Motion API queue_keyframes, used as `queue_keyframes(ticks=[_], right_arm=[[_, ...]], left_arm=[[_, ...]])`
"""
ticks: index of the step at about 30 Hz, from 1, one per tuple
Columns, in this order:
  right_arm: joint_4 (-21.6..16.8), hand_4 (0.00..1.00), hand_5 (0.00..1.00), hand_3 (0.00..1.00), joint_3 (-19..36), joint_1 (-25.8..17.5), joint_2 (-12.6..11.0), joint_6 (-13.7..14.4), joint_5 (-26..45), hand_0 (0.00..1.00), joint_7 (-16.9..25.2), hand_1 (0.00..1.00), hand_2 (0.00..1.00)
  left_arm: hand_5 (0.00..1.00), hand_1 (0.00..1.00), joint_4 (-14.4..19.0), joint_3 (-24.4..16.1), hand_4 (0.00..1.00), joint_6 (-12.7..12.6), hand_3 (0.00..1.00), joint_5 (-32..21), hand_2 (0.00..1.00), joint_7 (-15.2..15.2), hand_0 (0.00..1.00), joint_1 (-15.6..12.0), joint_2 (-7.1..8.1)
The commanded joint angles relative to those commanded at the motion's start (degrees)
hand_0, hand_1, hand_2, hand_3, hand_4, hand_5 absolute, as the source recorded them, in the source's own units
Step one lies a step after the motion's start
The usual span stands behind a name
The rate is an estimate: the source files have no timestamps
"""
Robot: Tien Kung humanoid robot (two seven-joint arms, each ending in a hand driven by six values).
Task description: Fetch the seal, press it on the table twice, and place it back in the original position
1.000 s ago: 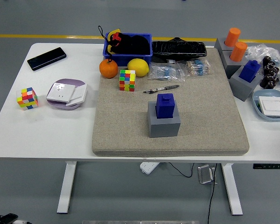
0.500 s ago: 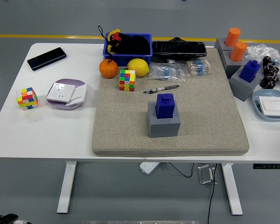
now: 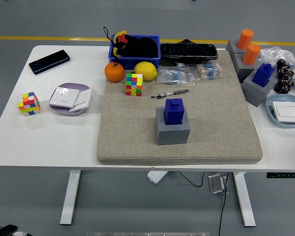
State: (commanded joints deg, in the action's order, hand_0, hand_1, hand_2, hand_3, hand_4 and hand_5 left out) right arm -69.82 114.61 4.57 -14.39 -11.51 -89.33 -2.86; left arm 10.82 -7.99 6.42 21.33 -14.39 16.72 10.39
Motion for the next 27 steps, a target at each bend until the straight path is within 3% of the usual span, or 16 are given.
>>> queue_keyframes(ticks=[27], right_arm=[[-0.27, 0.890, 0.348, 0.741, 0.49, -0.20, 0.29, 0.04, -0.06, 0.850, 0.00, 0.783, 0.768]], left_arm=[[0.267, 0.690, -0.04, 1.32, 0.671, -0.22, 0.747, -1.88, 0.678, 0.41, 0.719, -0.09, -0.43]])
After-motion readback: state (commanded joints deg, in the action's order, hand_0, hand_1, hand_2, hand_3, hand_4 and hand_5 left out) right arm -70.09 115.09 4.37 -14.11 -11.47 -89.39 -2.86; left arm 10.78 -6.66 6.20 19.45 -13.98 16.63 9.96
